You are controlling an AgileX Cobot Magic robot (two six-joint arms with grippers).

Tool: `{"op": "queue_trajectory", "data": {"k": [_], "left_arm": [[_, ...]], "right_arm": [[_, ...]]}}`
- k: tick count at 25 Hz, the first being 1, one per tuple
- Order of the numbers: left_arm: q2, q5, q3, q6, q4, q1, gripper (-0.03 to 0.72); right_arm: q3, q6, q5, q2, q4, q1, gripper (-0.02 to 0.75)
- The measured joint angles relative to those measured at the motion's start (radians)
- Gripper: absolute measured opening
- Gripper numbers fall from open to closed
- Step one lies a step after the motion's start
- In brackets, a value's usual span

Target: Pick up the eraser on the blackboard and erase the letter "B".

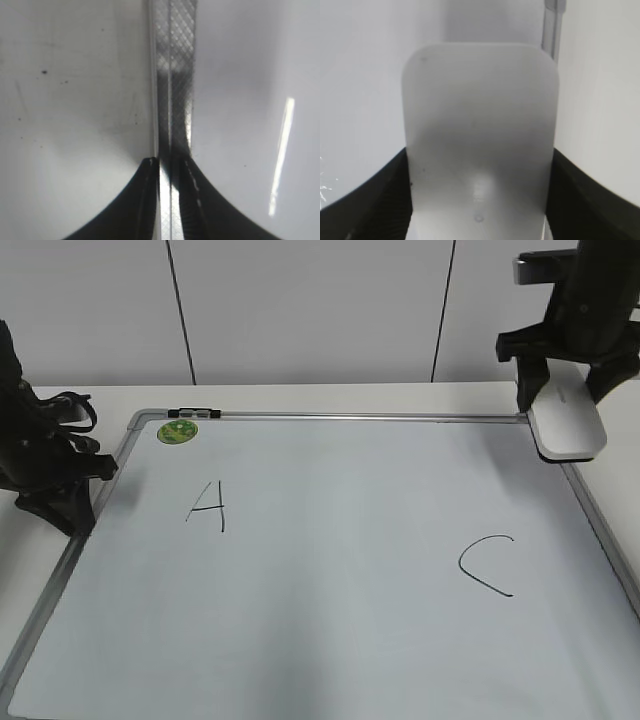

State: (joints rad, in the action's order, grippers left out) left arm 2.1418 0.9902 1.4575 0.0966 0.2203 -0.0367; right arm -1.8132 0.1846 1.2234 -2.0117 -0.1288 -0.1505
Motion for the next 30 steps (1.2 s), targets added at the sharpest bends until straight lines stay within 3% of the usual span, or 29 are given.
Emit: {"op": "queue_trajectory", "data": {"k": [14,19,30], "left_arm": [[0.000,0.000,0.000,0.000,0.000,0.000,0.108],[0.000,0.000,0.000,0.000,0.000,0.000,0.108],[0.000,0.000,0.000,0.000,0.000,0.000,0.108]], "right_arm": [[0.303,-0.046,-0.010,0.026,0.034,0.069,0.515],[0.319,-0.149,-0.059,0.028,0.129,0.115,0.515],[0.319,-0.185,-0.106,-0.008,0.165,0.172,0.515]]}}
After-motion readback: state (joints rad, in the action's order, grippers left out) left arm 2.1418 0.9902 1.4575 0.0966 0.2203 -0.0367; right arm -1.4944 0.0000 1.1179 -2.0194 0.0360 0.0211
